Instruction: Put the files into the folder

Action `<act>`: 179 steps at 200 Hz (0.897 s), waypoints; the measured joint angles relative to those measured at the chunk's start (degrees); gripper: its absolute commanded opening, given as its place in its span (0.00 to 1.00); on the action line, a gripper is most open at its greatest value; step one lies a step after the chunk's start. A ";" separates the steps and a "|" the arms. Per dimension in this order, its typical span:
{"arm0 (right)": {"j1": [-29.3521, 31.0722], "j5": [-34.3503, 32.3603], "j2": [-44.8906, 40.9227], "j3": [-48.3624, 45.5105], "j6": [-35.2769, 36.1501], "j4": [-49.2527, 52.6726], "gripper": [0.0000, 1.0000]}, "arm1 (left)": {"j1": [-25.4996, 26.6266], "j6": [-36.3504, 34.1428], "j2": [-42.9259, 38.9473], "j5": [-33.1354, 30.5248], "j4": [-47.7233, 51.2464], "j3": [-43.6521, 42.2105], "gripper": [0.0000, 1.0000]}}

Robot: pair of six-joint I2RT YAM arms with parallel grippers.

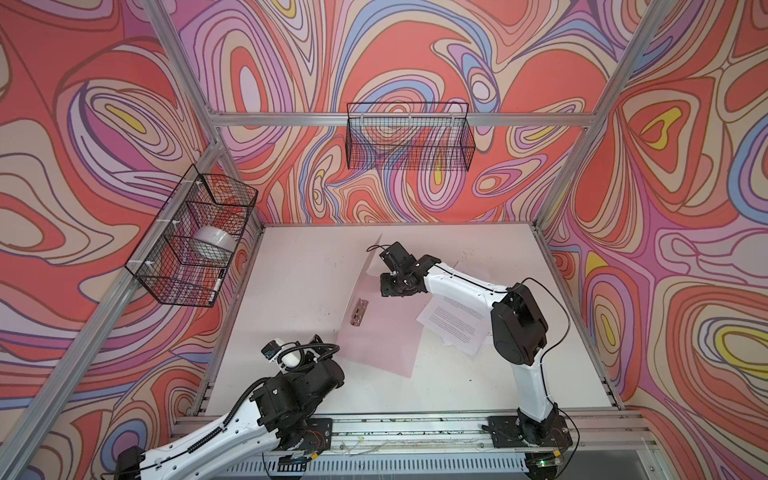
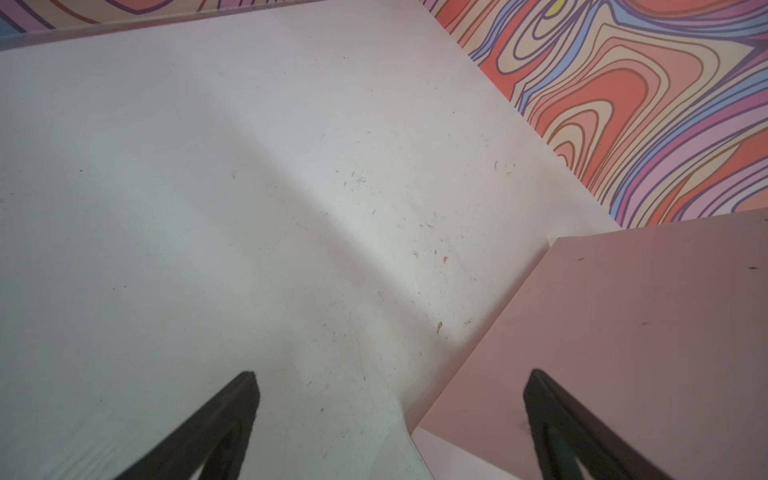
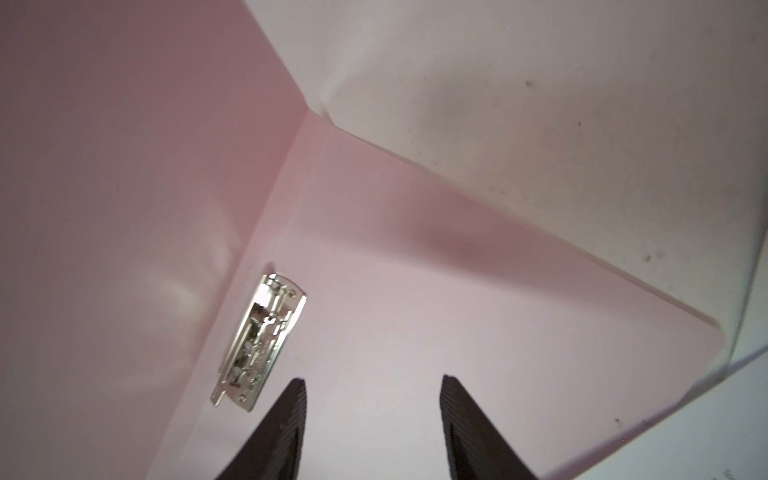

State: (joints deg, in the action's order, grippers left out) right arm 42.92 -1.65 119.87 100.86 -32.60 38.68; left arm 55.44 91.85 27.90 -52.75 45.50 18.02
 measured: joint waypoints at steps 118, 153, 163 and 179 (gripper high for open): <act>3.78 4.61 11.89 26.71 0.63 4.59 0.53 | -0.02 -14.36 -4.94 5.88 -5.79 1.95 1.00; 7.23 5.60 12.04 27.67 -0.44 4.31 0.52 | -0.04 -16.04 -12.20 6.38 -1.57 3.74 0.98; 8.46 5.77 12.04 27.85 -0.87 4.20 0.53 | -0.04 -16.35 -14.05 6.43 0.17 4.59 0.98; 10.14 6.16 12.07 28.39 -1.44 4.20 0.52 | -0.04 -16.87 -16.13 6.27 3.23 6.58 0.98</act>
State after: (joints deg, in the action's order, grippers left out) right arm 53.06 4.51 131.94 129.25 -34.04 42.87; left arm 55.40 74.98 11.77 -46.48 48.73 24.60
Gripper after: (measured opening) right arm 0.525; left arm 0.981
